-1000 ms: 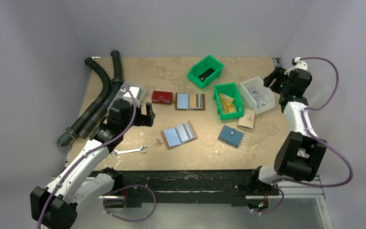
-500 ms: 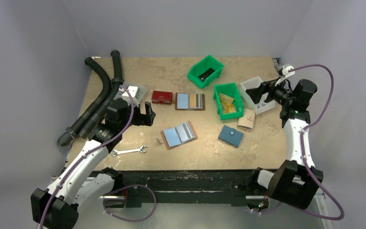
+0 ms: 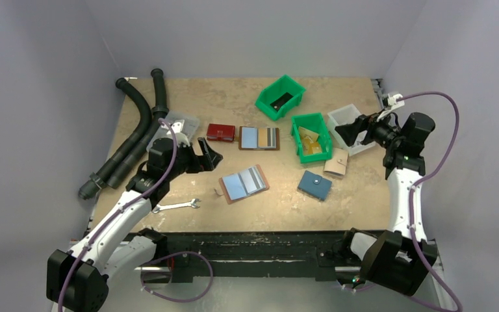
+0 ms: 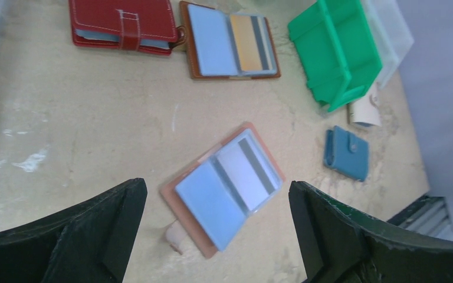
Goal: Take the credit cards out of the card holder
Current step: Reset both arms
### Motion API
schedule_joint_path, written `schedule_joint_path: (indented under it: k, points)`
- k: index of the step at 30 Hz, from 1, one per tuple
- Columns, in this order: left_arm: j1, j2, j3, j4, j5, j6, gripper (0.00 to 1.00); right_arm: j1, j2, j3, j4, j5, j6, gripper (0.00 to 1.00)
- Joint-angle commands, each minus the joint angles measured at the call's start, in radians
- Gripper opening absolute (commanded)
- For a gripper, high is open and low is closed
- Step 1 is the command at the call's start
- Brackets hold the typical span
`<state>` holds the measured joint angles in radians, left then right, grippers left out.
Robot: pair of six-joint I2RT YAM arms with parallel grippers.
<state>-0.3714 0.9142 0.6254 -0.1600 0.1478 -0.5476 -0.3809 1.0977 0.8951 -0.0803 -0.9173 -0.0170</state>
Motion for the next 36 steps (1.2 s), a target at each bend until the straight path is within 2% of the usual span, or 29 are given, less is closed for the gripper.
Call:
schedule_joint_path:
  k: [1,6,11,17,36]
  points:
    - [0.007,-0.014,0.000,0.117,0.085,-0.162,1.00,-0.004,-0.053,0.030,-0.029,-0.005,0.008,0.99]
    - [0.008,-0.006,0.045,0.073,0.092,-0.198,1.00,-0.004,-0.071,0.033,-0.031,-0.003,0.062,0.99]
    - [0.006,-0.014,0.104,0.006,0.064,-0.183,1.00,-0.005,-0.083,0.044,0.002,0.068,0.205,0.99]
    - [0.007,-0.052,0.150,-0.047,0.035,-0.170,1.00,-0.007,-0.086,0.069,-0.015,0.073,0.268,0.99]
    - [0.007,-0.121,0.152,-0.061,0.084,-0.085,1.00,-0.039,-0.081,0.067,0.012,0.008,0.308,0.99]
